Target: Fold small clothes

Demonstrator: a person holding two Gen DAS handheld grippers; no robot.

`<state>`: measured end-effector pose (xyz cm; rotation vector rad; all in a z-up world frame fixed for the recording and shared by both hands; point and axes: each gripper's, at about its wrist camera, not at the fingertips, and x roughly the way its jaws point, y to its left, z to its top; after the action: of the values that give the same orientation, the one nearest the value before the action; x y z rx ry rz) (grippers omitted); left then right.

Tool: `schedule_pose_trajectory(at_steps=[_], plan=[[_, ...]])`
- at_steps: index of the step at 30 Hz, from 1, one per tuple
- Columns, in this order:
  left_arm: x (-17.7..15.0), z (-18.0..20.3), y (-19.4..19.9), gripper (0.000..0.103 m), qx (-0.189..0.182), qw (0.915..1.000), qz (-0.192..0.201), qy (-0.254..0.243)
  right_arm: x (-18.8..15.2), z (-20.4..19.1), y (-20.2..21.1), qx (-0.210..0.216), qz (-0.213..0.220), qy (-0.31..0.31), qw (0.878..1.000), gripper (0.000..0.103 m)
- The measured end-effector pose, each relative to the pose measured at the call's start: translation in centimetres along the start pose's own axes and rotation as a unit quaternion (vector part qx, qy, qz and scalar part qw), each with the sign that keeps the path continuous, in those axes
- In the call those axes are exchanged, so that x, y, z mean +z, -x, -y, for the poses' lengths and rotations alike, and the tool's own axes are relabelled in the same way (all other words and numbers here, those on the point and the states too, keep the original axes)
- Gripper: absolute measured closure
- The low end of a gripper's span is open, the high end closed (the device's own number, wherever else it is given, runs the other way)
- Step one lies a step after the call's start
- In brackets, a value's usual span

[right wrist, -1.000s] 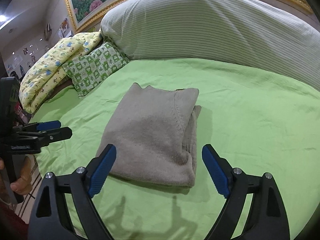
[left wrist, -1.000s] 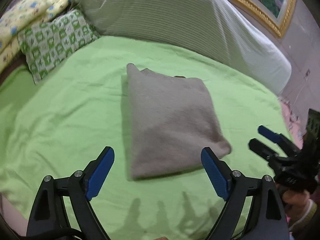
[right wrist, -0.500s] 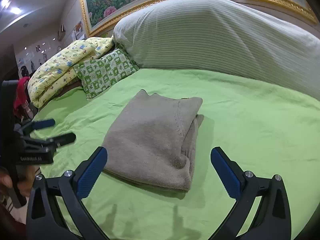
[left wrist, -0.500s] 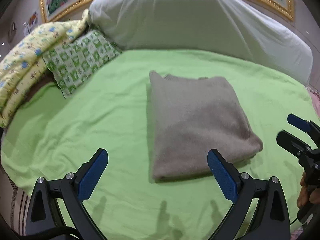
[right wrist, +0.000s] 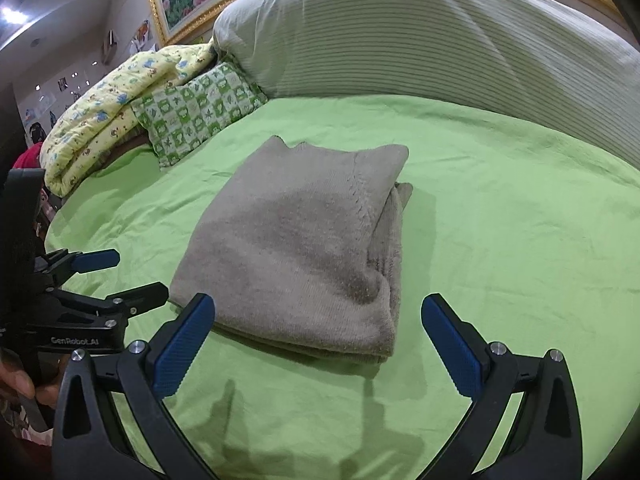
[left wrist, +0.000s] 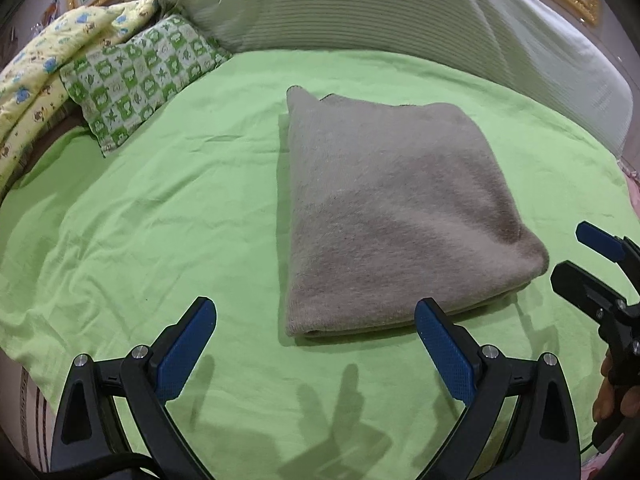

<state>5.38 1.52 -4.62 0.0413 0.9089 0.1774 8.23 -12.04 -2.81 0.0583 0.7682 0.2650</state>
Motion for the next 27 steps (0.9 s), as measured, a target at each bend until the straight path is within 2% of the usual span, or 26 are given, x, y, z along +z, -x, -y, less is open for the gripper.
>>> schedule_pose_trajectory(at_steps=[8,17,27], plan=[[0.2,-0.2,-1.0,0.003,0.002,1.0,-0.007,0.0,-0.7,0.1,-1.3,-0.007,-0.017,-0.003,1.0,0.0],[0.2,-0.5,-1.4,0.003,-0.003,0.9998,-0.018,0.013,-0.7,-0.1,-1.7,-0.006,-0.022,0.0,1.0,0.0],[0.3,-0.3,-1.2,0.003,-0.004,0.9999,-0.012,0.0,-0.7,-0.7,-2.0,-0.004,-0.02,0.001,1.0,0.0]])
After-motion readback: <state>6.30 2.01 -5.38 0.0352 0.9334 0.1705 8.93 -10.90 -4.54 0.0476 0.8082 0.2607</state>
